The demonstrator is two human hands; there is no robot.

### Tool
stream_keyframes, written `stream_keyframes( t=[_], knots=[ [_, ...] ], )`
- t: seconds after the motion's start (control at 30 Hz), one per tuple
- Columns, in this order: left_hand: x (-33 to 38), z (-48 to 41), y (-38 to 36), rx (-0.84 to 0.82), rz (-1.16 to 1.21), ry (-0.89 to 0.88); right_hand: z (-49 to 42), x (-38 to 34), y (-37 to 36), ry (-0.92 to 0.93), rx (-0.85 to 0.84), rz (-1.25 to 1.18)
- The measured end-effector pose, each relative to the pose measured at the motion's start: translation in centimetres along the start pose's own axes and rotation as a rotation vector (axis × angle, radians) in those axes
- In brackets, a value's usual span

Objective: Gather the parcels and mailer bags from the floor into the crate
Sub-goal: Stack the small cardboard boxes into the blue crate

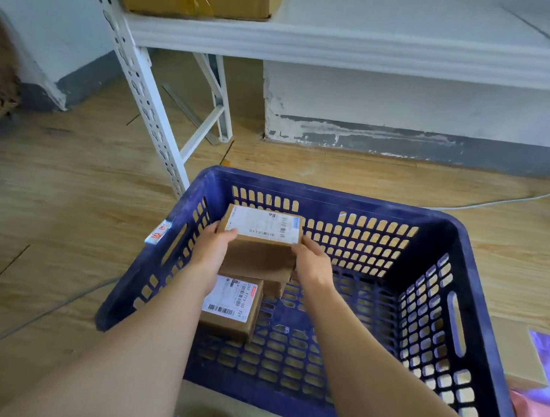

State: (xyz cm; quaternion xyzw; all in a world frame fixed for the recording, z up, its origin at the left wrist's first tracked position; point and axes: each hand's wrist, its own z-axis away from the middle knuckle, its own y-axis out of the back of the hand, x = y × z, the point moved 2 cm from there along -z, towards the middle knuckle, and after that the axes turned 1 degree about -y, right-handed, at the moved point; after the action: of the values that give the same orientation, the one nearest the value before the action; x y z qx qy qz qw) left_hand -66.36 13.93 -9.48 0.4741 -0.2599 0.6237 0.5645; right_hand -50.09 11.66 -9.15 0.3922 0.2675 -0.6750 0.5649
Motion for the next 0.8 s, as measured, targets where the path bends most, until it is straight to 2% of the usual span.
stream_keyframes(
  t=[0.07,0.13,0.2,0.37,0.8],
  knots=[
    [-0.4,-0.5,0.2,0.053,-0.063,-0.028,-0.3,0.4,-1.1,0.003,-0.066,0.016],
    [-0.9,-1.1,0.5,0.18,-0.238,-0.031,-0.6,0.4,-1.5,0.034,-0.099,0.07],
    [-1.0,-1.6,0.6,0.243,-0.283,-0.04,-0.8,0.1,-1.5,0.059,-0.107,0.092],
    [-0.3,-2.7,-0.4,0.197,-0.011,-0.01,-2.3,-0.5,-2.5,0.043,-0.137,0.073],
    [-2.5,-3.5,0.3,0.025,0.011,0.124,-2.8,-0.2,-3.5,0.0,-0.253,0.077]
  ],
)
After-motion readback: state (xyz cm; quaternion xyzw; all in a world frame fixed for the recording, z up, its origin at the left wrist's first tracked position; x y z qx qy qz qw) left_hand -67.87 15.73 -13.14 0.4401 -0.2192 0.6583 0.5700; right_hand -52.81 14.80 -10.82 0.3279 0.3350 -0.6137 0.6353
